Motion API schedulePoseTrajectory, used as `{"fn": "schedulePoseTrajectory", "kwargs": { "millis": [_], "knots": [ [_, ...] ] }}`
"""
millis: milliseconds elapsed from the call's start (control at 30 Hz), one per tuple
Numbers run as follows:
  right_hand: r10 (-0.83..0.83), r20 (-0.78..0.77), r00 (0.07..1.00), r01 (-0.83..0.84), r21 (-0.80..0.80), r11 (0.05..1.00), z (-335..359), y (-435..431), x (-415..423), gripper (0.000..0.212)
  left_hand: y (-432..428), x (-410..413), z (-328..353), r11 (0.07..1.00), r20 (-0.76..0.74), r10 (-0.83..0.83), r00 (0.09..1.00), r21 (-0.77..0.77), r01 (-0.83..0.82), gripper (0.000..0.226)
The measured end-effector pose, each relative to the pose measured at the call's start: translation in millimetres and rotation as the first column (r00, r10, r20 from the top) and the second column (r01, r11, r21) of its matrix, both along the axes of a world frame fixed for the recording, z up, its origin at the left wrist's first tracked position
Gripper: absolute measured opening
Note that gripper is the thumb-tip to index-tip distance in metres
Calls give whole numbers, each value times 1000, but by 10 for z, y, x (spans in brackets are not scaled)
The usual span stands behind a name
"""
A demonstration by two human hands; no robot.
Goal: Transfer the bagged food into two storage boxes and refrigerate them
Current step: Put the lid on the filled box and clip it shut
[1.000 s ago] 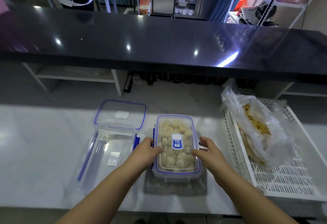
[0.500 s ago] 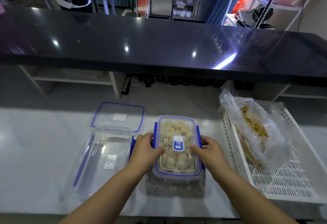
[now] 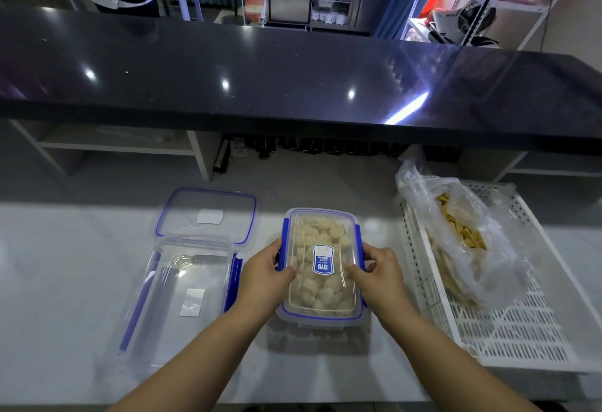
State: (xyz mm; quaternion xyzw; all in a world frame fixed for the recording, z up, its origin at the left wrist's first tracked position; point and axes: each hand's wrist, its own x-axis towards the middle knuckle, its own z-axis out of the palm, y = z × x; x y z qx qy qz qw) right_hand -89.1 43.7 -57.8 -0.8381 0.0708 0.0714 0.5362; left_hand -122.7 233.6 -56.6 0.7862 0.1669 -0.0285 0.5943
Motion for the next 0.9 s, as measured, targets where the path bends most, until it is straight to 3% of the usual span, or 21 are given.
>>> {"fn": "schedulePoseTrajectory", "kwargs": {
  "millis": [267,367,567,733,900],
  "knots": [
    [4,52,999,-5,22,1000,-47,1,3,34,21,-13,-23,999,2,-37,999,28,37,49],
    [8,65,998,-7,-13,1000,-38,1,70,31,-4,23,-11,997,18,-52,998,59,51,42],
    [100,68,993,-87,-170,982,199,-55,150,31,-155,223,124,943,28,-54,998,331,42,39],
    [170,435,884,-6,-353,935,534,-469,-14,30,-440,349,357,891,174,-201,964,442,105,66],
    [31,666,745,320,-398,860,818,-1072,-10,28,-988,620,602,825,256,-401,879,519,225,70]
  ]
}}
